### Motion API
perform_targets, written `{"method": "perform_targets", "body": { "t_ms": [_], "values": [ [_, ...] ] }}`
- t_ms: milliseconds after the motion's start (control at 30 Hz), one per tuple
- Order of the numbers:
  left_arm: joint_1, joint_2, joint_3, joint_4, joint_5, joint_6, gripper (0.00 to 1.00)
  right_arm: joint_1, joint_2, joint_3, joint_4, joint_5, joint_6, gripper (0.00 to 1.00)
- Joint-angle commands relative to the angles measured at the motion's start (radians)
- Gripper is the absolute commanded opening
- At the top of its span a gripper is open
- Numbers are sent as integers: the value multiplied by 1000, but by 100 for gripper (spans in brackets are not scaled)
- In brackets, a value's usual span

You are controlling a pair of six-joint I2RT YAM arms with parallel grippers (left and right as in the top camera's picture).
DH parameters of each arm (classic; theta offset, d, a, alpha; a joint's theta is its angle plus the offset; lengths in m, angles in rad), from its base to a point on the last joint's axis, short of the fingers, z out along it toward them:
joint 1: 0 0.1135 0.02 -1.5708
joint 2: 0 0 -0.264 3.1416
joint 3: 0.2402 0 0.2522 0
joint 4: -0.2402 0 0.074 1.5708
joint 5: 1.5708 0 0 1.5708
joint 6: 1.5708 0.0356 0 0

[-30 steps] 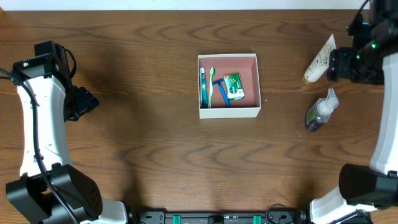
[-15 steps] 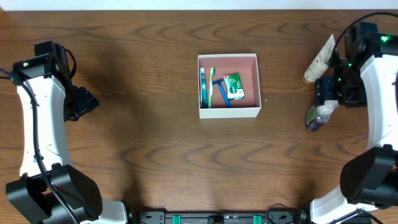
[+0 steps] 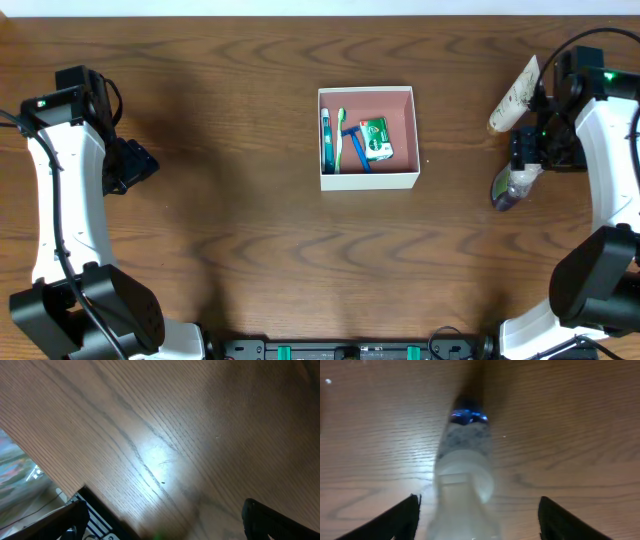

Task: Pack container
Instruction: 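Move the right gripper down over the clear foam soap pump bottle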

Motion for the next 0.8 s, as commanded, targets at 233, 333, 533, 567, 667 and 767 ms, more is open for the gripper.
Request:
{"method": "perform_targets", "body": {
  "t_ms": [233, 333, 533, 567, 667, 767],
  "values": [
    [5, 5, 0, -3, -12, 13, 98, -14, 2, -4, 57, -28, -8, 55],
    [5, 5, 0, -3, -12, 13, 98, -14, 2, -4, 69, -40, -8, 50],
    [5, 5, 0, -3, -13, 13, 98, -14, 2, -5, 70, -41, -8, 47],
    [5, 5, 0, -3, -12, 13, 98, -14, 2, -5, 70, -41, -8, 47],
    [5, 5, 0, -3, -12, 13, 98, -14, 2, -5, 69, -54, -8, 48],
    [5, 5, 0, -3, -12, 13, 98, -14, 2, -6, 68, -84, -8, 49]
  ]
}}
